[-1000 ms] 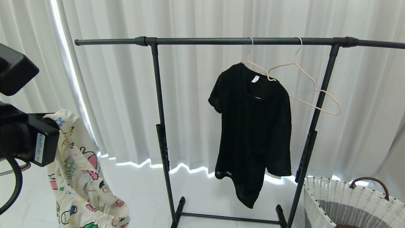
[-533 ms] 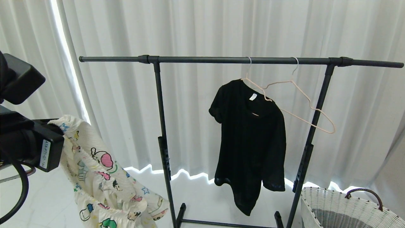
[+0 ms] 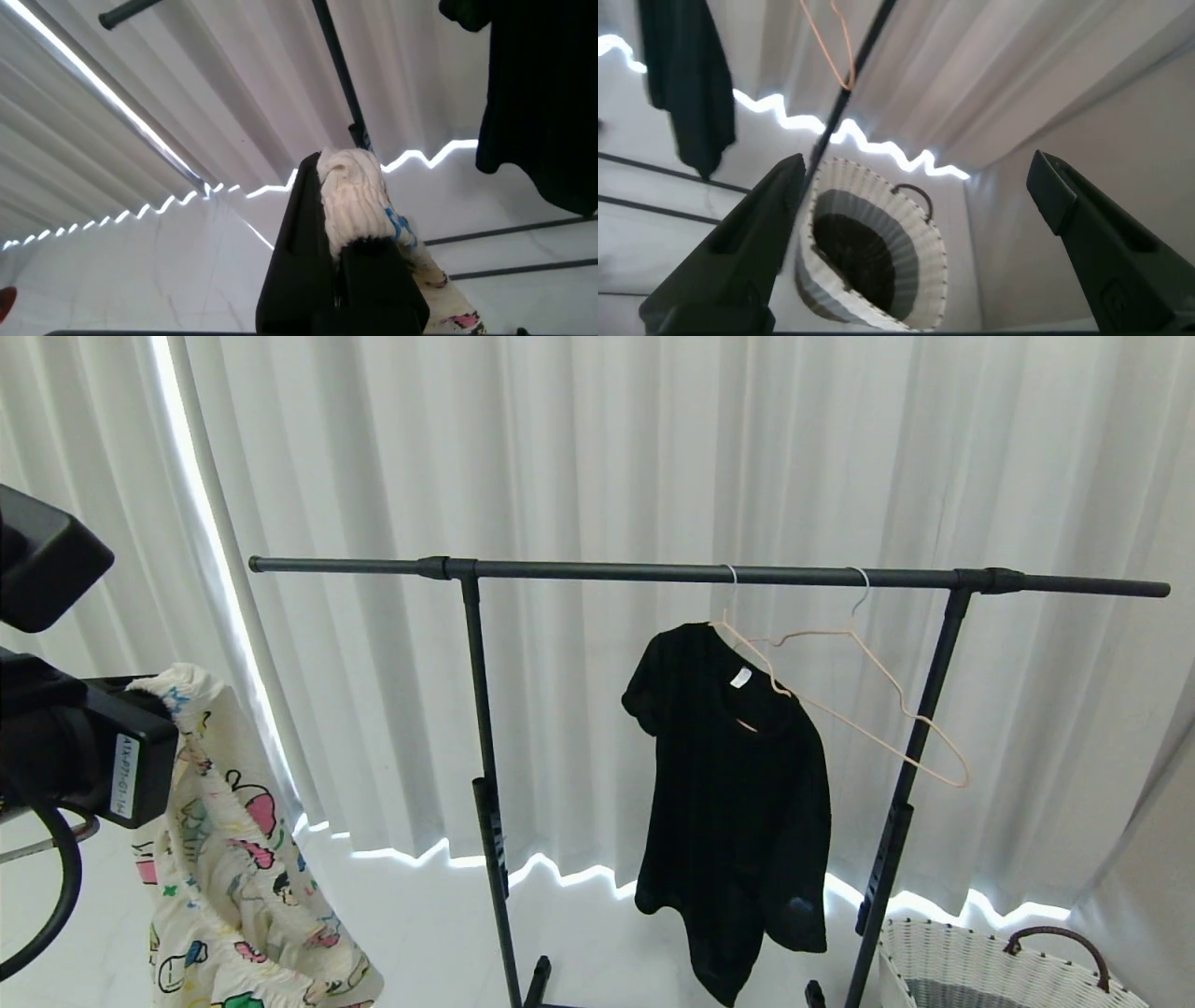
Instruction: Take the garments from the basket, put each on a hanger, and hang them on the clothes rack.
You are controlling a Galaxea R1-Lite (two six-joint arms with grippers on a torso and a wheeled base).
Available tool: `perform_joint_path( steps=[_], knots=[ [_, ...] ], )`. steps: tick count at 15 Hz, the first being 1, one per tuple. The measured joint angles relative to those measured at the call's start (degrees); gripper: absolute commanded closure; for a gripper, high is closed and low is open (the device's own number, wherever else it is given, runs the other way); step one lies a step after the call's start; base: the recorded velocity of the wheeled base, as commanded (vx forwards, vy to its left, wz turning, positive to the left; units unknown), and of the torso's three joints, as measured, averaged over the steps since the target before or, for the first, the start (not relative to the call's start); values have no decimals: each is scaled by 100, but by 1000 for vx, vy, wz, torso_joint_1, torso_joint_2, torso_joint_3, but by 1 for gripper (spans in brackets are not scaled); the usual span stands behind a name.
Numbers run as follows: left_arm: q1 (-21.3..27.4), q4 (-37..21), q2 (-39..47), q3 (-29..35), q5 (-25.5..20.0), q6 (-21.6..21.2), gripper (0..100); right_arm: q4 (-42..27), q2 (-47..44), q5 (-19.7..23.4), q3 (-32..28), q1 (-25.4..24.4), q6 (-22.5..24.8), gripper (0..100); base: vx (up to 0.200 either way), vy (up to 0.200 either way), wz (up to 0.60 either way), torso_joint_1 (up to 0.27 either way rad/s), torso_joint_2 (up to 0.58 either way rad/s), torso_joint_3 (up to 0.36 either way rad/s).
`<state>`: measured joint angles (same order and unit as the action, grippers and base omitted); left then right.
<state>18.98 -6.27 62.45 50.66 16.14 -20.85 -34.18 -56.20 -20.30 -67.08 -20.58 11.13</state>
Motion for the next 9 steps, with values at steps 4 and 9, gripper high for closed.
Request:
perform_joint_path(
  steps=[4, 9],
  knots=[
    [-40, -7, -28, 10, 0, 2, 100, 233, -48, 273, 33, 110, -62, 0, 0, 0, 0, 43, -96, -53],
    [-44, 0, -96, -11, 13, -6, 100, 238, -72, 317, 38, 143, -57, 0, 0, -160, 0, 3, -3, 3]
  ],
)
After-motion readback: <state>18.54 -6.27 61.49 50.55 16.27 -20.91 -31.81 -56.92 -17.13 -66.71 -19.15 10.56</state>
